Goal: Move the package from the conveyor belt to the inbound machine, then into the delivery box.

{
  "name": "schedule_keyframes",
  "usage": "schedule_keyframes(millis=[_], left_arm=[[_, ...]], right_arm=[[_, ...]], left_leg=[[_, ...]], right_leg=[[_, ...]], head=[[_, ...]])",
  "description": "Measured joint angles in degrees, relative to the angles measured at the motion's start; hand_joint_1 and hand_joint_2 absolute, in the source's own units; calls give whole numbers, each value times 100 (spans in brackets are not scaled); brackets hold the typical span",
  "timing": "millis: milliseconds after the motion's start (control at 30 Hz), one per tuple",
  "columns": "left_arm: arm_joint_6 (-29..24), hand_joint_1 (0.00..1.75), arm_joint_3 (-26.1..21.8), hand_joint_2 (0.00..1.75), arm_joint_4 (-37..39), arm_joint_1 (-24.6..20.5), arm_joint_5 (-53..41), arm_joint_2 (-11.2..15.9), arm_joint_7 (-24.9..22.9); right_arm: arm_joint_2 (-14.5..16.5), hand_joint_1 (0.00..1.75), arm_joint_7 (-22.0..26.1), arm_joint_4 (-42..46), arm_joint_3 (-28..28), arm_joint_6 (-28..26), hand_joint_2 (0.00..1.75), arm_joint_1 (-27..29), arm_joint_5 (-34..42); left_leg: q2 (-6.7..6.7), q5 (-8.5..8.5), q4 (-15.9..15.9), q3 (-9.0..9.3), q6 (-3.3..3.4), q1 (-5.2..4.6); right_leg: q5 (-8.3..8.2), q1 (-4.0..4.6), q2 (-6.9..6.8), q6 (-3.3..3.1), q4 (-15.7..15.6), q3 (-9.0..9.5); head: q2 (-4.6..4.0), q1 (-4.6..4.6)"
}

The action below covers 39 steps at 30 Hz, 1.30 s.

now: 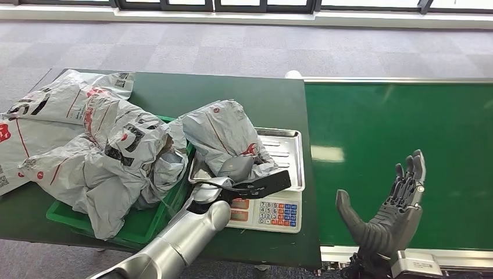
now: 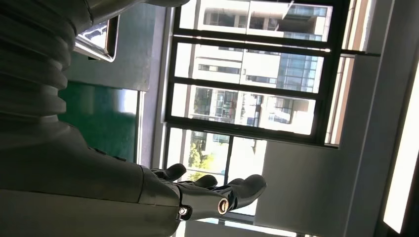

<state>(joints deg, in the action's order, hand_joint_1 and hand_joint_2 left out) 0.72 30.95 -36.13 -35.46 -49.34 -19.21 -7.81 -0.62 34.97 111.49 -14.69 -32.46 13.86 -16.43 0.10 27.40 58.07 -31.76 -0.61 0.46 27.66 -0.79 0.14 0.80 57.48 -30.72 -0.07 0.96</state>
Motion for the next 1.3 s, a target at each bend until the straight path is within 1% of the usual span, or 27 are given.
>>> schedule_keyframes(millis=[33, 167, 300, 600, 800, 1300], left_arm=[[-7, 0, -81, 175, -97, 15, 127, 23, 68], [89, 0, -364, 175, -452, 82, 421, 150, 162], [145, 0, -496, 175, -613, 161, 472, 259, 170], [189, 0, -512, 175, -625, 226, 531, 331, 186], [323, 0, -510, 175, -546, 236, 558, 370, 265], [385, 0, -509, 175, -470, 236, 577, 387, 301]], right_arm=[[1, 0, -8, 0, 0, 9, 175, 12, -10], [1, 0, -20, 0, 0, 43, 175, 42, -14], [1, 0, -19, 0, 0, 56, 175, 39, 5], [2, 0, -17, -5, 1, 84, 175, 8, 38], [1, 0, 49, -73, 2, -2, 175, -28, 161], [1, 0, 68, -143, 2, -32, 175, -81, 202]], left_leg=[[2, -9, 0, -2, -8, 0], [1, -28, 0, 10, -23, 0], [0, -38, -1, -19, -29, 0], [1, -39, -3, -52, -30, 1], [1, -40, -5, -53, -31, 1], [1, -40, -5, -52, -32, 2]], right_leg=[[-2, 1, 2, -4, 1, -5], [-11, 9, 3, -13, 6, -36], [-17, 13, 4, -16, 7, -76], [-18, 16, 6, -19, 7, -109], [-18, 17, 6, -20, 8, -109], [-18, 17, 6, -20, 8, -108]], head=[[0, 0], [0, 0], [0, 0], [0, 0], [0, 0], [0, 0]])
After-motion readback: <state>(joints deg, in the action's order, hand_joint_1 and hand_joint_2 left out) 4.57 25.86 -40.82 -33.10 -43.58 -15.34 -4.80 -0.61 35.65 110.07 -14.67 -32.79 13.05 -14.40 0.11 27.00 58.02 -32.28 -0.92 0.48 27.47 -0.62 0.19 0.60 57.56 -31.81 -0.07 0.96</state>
